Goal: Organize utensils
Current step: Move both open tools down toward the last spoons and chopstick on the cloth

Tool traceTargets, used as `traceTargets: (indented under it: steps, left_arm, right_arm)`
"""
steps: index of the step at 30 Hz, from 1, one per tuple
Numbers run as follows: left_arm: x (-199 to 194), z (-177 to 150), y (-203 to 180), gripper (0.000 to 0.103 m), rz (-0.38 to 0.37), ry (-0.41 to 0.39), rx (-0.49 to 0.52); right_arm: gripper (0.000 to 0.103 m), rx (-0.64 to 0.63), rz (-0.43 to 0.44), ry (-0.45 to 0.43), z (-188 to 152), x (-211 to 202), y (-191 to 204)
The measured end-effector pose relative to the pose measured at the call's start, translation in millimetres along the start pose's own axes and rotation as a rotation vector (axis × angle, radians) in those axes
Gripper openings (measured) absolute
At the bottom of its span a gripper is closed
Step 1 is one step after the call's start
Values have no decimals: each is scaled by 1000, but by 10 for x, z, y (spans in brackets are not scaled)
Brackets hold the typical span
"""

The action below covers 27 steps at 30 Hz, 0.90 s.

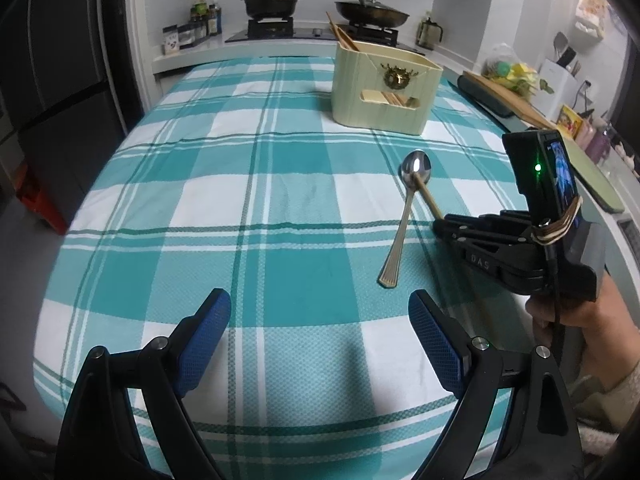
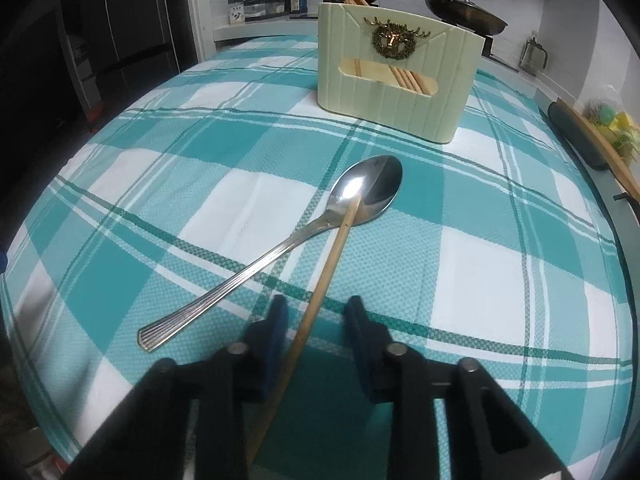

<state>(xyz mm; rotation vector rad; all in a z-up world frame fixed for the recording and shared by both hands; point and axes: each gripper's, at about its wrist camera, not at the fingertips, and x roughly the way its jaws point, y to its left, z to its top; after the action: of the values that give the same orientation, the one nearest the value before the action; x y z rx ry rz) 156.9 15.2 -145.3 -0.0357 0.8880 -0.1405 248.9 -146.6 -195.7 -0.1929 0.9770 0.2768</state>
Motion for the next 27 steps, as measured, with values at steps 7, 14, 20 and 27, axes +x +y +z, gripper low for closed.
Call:
traceTargets:
  steps: [7, 14, 20, 27]
  left_arm:
    - [162, 31, -73, 91, 3, 19, 40]
    - [451, 439, -398, 91, -57, 11, 223]
    - [1104, 864, -861, 91, -173, 98, 344]
    - [1739, 1055, -1112, 90, -100, 145, 374]
  right_arm:
    - [6, 109, -51, -15, -181, -137, -313]
    - [7, 189, -181, -13, -454, -282, -754]
    - [23, 242, -161, -36, -530, -339, -847]
    - [33, 293, -138, -109, -734, -611, -904]
